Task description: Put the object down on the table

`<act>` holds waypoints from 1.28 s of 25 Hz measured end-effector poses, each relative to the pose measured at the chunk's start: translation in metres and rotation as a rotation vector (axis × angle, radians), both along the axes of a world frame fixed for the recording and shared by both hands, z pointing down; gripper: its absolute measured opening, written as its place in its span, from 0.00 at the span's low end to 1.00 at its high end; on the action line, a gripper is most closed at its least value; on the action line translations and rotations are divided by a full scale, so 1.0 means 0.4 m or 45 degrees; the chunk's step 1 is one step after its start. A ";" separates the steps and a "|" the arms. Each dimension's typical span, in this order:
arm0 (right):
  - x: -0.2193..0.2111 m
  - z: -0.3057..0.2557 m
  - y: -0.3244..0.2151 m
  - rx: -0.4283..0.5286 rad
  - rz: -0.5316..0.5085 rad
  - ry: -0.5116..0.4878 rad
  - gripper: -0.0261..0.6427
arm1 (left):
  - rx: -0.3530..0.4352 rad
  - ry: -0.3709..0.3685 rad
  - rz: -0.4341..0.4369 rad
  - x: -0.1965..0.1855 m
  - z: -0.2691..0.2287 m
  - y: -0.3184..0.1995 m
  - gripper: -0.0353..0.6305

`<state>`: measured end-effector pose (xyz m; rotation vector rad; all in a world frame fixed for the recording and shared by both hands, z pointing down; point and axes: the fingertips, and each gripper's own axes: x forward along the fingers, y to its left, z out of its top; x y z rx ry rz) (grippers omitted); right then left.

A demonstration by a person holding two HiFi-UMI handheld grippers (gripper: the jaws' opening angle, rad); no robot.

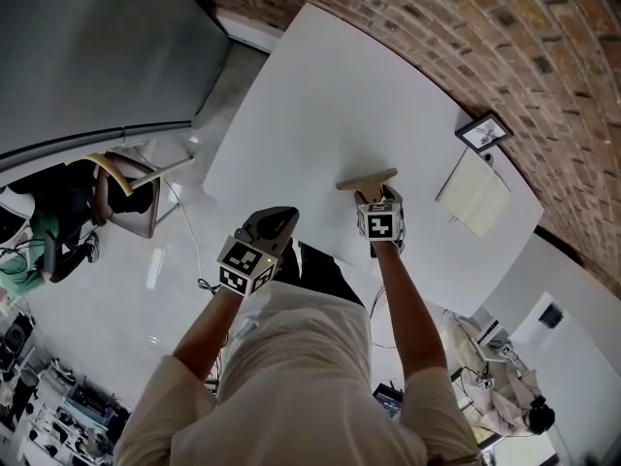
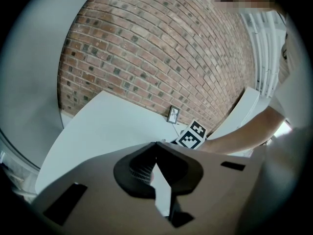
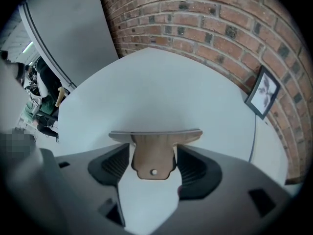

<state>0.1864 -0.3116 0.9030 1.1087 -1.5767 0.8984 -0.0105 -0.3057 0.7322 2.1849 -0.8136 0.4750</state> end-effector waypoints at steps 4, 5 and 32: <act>-0.004 -0.035 0.000 0.028 0.017 0.005 0.47 | 0.019 0.016 0.026 -0.007 -0.019 -0.004 0.04; -0.003 -0.046 0.001 0.038 0.027 0.005 0.47 | 0.025 0.021 0.034 -0.007 -0.026 -0.004 0.04; -0.005 -0.578 0.120 0.542 0.297 -0.265 0.24 | 0.218 0.088 0.247 0.037 -0.235 0.060 0.04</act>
